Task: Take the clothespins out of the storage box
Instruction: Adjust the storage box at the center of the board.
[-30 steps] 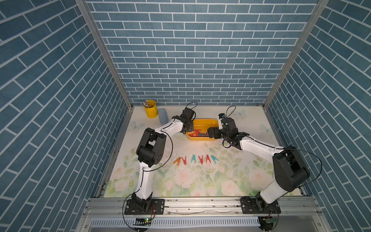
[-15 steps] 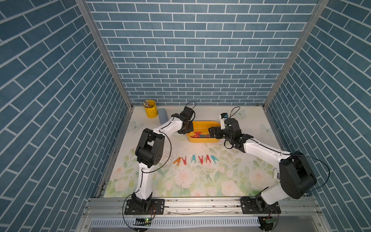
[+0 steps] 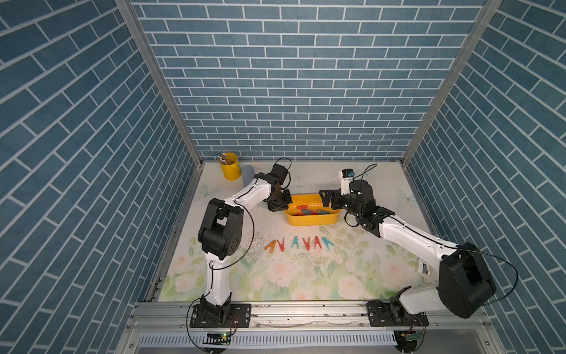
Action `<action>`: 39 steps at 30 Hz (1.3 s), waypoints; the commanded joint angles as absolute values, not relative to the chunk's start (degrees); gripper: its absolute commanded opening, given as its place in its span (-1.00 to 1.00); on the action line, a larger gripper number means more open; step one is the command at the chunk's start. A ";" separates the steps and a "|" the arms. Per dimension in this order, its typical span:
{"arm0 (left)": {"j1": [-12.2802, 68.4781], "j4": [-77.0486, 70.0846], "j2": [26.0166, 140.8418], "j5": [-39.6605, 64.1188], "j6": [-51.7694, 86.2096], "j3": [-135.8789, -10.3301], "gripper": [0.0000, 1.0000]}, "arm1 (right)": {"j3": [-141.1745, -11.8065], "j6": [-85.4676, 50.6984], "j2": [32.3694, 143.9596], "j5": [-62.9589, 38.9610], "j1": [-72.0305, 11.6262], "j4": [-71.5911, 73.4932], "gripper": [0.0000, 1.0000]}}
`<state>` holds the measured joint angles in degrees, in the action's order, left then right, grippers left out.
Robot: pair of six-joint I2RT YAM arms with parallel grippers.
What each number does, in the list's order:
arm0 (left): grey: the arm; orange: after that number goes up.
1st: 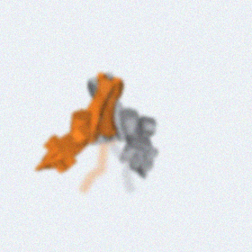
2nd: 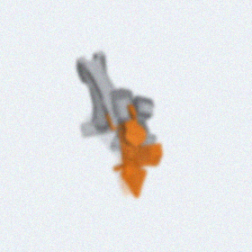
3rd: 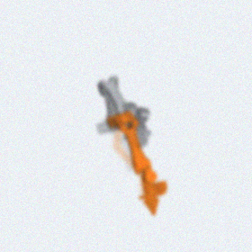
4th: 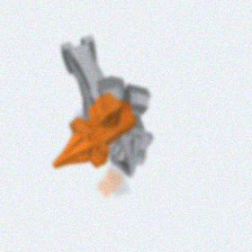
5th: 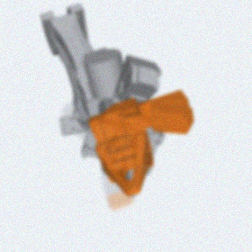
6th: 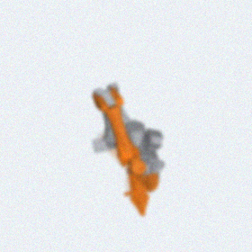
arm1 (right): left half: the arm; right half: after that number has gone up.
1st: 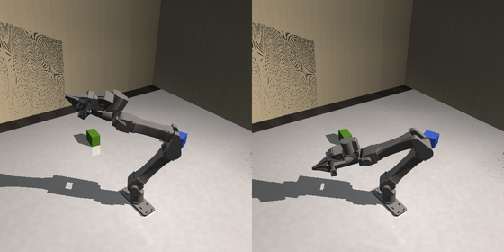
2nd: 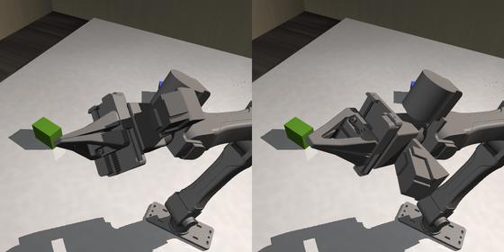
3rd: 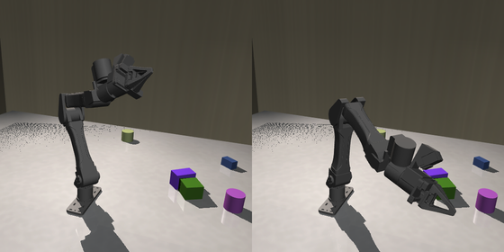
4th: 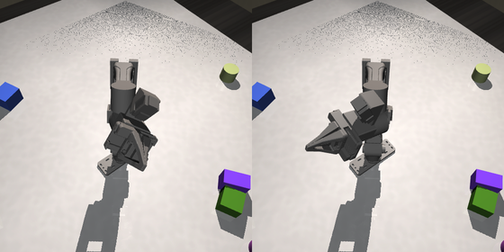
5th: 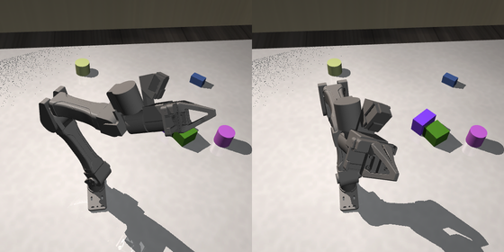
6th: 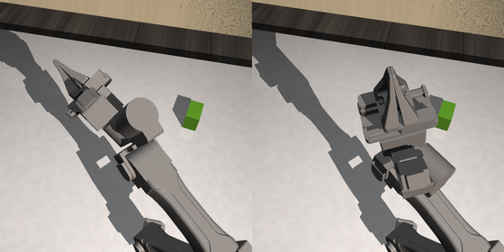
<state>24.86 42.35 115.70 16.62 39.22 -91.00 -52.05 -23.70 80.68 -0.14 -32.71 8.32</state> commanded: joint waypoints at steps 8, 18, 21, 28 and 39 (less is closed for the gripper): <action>24.37 39.81 113.57 16.12 40.61 -88.73 -1.00 | -48.73 -25.92 76.66 -0.28 -32.87 9.62 0.99; 24.70 28.30 112.74 4.66 36.32 -86.37 -1.00 | -49.57 -26.64 78.69 -0.28 -35.45 9.30 0.99; 25.27 26.46 112.55 1.74 34.12 -85.14 -1.00 | -50.23 -26.37 79.74 0.00 -36.33 8.84 0.99; 25.91 21.41 111.44 0.81 32.34 -80.26 -0.51 | -53.04 -25.65 84.02 -0.50 -37.58 7.67 0.99; 25.89 20.48 108.59 1.43 32.59 -79.89 0.09 | -63.93 -24.96 95.66 -0.07 -37.71 3.16 0.99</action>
